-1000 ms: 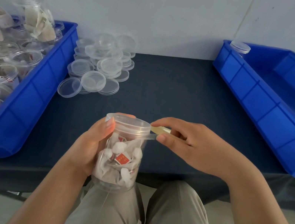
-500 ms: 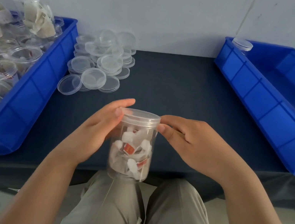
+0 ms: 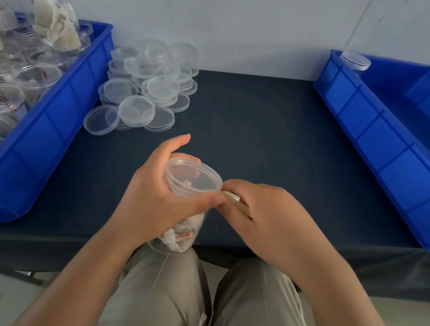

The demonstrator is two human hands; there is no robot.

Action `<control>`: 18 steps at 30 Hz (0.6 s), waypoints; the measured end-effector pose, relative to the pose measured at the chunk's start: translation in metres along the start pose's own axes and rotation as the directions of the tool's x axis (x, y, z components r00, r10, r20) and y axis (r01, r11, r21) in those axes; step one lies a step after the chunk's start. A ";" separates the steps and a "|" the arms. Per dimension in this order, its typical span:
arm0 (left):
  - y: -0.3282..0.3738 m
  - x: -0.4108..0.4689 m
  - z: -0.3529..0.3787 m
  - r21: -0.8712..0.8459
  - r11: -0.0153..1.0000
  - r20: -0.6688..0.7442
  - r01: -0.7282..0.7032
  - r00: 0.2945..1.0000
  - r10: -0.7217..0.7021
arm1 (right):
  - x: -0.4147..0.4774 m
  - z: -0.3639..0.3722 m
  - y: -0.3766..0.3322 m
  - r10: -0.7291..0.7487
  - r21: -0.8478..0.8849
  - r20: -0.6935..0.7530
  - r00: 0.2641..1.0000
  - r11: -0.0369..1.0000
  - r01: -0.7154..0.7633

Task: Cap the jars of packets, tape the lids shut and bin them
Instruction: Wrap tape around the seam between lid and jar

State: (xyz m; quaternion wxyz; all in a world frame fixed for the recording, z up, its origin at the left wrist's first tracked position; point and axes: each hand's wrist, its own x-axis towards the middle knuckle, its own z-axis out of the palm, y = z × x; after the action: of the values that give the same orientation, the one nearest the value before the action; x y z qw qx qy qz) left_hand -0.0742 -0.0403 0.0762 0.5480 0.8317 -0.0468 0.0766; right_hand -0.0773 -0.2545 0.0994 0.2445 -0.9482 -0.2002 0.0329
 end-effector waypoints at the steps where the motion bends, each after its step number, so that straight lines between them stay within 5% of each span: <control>1: 0.001 0.001 -0.001 0.008 1.000 -0.002 -0.001 1.000 0.001 | 0.000 0.001 0.001 0.009 0.026 0.000 1.000 1.000 -0.009; 6: -0.001 0.006 -0.010 0.010 0.999 0.048 0.031 0.998 -0.031 | -0.003 -0.006 0.008 -0.037 0.146 0.064 0.997 0.989 0.027; 10: -0.004 0.003 -0.011 0.008 1.000 0.130 0.018 0.991 -0.019 | -0.005 -0.011 0.010 -0.092 0.050 0.163 0.982 0.995 0.085; 18: -0.008 0.000 0.007 0.037 0.999 -0.059 -0.003 0.998 0.006 | 0.002 0.001 0.007 0.014 -0.027 0.014 1.000 1.000 -0.014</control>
State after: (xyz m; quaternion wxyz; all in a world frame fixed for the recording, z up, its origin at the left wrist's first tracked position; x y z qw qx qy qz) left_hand -0.0726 -0.0436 0.0659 0.5335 0.8389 -0.0310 0.1032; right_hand -0.0730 -0.2584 0.0951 0.2300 -0.9525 -0.1958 0.0387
